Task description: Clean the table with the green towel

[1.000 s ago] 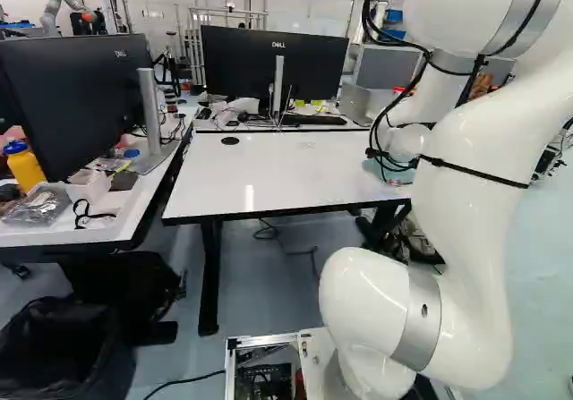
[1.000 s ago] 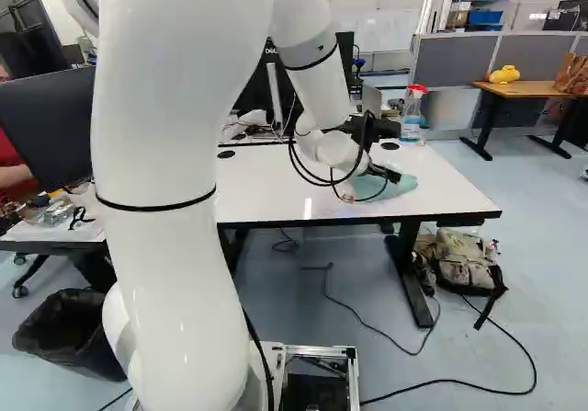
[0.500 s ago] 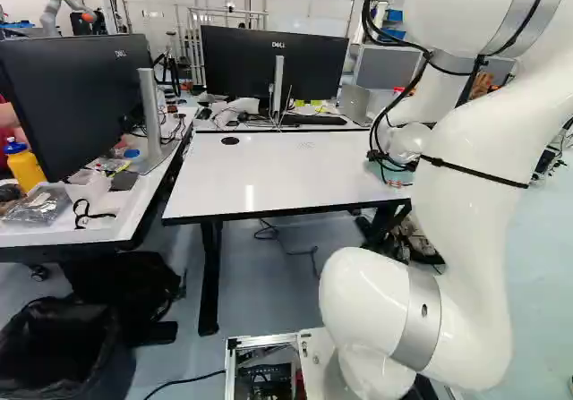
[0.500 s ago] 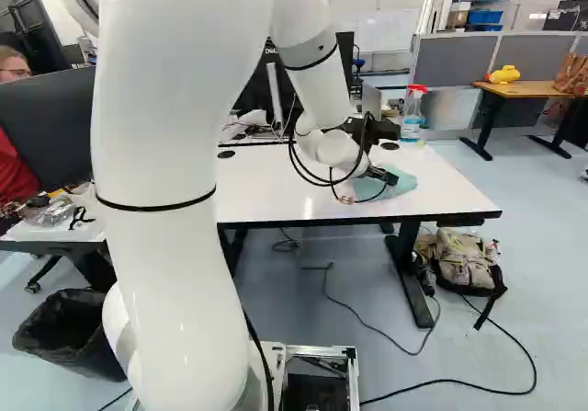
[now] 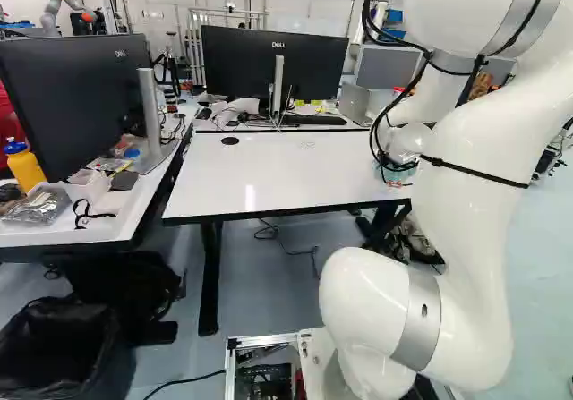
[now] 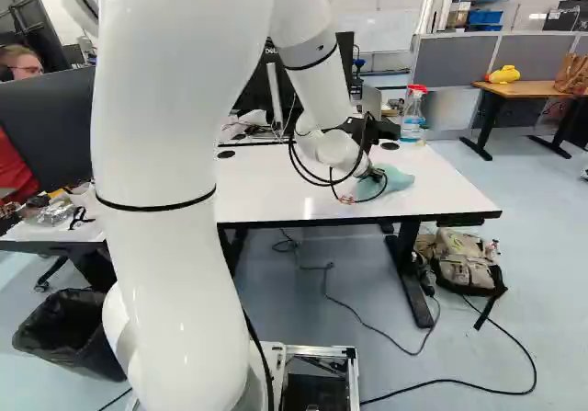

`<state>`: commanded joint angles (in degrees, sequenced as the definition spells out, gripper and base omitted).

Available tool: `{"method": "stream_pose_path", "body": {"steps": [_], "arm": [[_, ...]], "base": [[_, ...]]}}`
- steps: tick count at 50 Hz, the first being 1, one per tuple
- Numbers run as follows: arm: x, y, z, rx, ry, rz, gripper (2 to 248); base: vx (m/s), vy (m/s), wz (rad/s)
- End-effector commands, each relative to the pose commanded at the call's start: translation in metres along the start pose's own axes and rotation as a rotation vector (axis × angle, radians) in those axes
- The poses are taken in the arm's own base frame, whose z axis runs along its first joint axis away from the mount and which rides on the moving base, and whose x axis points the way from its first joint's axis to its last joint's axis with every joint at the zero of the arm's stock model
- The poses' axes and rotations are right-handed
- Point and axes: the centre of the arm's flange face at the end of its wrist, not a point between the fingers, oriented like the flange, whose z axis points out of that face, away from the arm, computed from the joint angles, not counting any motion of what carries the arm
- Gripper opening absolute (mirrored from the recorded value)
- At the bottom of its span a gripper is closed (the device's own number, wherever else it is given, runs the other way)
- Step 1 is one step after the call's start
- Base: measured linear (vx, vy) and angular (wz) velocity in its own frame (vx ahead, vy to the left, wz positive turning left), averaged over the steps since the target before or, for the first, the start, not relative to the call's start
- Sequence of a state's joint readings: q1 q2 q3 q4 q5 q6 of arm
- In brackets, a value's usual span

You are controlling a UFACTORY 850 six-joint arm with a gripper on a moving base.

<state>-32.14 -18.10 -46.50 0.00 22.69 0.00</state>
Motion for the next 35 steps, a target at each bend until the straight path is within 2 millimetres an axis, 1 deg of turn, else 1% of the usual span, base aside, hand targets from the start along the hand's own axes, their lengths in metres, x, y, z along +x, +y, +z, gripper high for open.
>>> {"method": "stream_pose_path", "body": {"steps": [12,35], "arm": [[0.002,0.000,-0.003,0.000,0.006,0.000,39],[0.018,0.000,-0.024,0.000,0.053,0.000,39]], "base": [[0.000,0.000,0.000],[0.000,0.000,0.000]]}}
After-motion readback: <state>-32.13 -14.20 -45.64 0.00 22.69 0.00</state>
